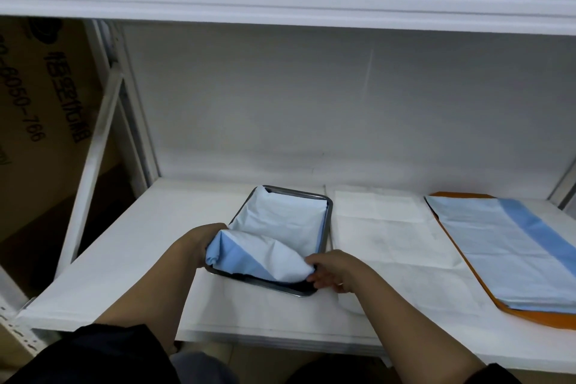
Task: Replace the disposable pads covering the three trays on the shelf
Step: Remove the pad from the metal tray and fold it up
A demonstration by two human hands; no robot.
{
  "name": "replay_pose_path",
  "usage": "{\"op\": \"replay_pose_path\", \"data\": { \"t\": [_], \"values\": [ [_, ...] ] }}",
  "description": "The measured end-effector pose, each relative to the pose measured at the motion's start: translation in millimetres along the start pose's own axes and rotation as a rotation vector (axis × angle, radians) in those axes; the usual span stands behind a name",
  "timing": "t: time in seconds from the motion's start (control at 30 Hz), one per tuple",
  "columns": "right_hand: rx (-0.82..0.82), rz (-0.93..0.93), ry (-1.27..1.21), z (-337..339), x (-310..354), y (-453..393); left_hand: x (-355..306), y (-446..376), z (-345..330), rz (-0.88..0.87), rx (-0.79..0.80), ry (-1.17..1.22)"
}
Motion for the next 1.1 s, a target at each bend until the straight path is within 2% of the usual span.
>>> {"op": "replay_pose_path", "data": {
  "t": [0.13, 0.27, 0.4, 0.5, 0.57, 0.73, 0.87, 0.97, 1.03, 1.1],
  "values": [
    [-0.011, -0.004, -0.134, 3.8, -5.0, -2.3, -3.6, 11.4, 8.2, -0.039, -0.067, -0.028],
    [-0.022, 0.004, -0.231, 2.6, -8.5, -7.9, -6.5, 19.7, 5.8, -0.047, -0.051, -0.007],
    [-0.036, 0.004, -0.139, -0.9, -8.7, 0.6, -7.9, 28.9, 3.8, 0.031, 0.000, 0.068],
    [-0.039, -0.012, 0.023, -3.6, -9.3, 3.5, -1.0, 26.6, -4.7, 0.121, 0.028, 0.270],
    [-0.030, -0.039, 0.034, -4.8, -10.7, 4.5, 7.5, 25.2, -7.7, 0.182, 0.022, 0.349],
    [0.035, -0.101, -0.149, -10.1, -17.2, 8.5, 11.9, 23.5, -15.3, 0.290, 0.042, 0.666],
    [0.035, -0.095, -0.526, -11.8, -20.0, 6.7, 25.4, 27.2, -24.1, 0.412, 0.070, 0.722],
    [0.021, -0.074, -0.720, -13.6, -18.6, 3.4, 41.3, 29.9, -29.6, 0.508, 0.069, 0.792],
    [0.010, -0.056, -0.739, -14.7, -18.6, -0.1, 45.9, 26.5, -30.9, 0.516, 0.064, 0.754],
    [0.008, -0.023, -0.646, -14.4, -15.3, -1.5, 45.6, 24.6, -27.6, 0.505, 0.045, 0.676]
  ]
}}
Point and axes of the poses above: each hand's wrist, its own y-axis away from the middle knuckle, its own z-axis out of the back of the hand, x = y × z, the point moved 9 cm from there along -y, towards the middle knuckle, and after that the axes turned 12 degrees about -y, right-handed, at the moved point
